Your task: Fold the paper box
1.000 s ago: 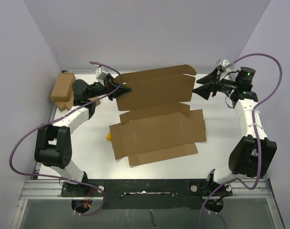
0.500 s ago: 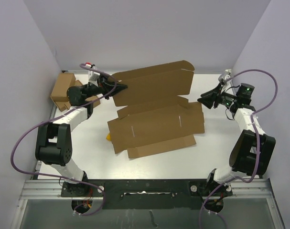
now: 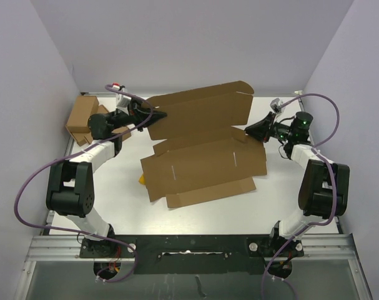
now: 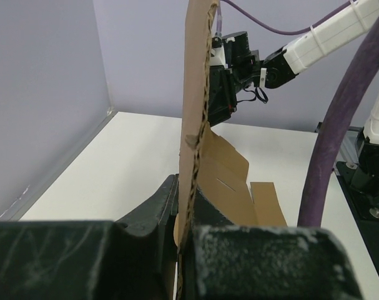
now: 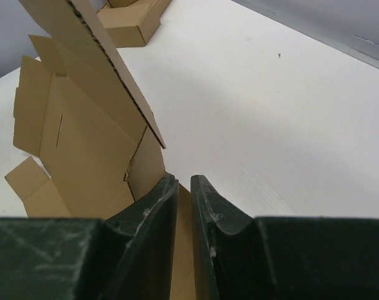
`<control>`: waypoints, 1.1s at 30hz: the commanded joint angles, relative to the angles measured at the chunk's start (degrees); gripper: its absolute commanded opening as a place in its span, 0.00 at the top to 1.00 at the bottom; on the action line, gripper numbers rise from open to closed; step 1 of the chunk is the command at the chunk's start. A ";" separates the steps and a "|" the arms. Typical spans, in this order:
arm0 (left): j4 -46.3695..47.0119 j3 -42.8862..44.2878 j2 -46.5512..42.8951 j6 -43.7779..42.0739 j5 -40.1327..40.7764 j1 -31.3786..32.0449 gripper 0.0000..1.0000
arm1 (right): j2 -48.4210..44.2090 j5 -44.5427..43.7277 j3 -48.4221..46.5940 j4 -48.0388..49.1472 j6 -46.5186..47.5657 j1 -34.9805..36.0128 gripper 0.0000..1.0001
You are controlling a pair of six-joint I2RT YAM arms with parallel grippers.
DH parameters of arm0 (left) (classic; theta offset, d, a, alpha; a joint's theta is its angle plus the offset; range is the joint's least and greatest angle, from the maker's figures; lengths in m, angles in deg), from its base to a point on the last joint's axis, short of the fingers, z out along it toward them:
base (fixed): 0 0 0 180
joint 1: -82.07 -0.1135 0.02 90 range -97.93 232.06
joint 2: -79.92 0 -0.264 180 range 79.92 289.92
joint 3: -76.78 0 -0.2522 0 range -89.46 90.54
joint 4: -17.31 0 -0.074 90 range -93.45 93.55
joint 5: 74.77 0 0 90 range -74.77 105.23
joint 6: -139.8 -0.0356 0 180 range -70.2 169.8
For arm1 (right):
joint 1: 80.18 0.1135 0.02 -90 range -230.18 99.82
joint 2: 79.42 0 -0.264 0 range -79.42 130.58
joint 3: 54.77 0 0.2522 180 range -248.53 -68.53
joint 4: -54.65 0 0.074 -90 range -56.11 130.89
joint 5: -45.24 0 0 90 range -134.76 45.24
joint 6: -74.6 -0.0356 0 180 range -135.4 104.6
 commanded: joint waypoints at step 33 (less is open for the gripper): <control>-12.91 -3.65 -3.34 -13.49 7.17 3.70 1.00 | 2.36 -27.40 4.34 0.67 7.83 17.86 0.93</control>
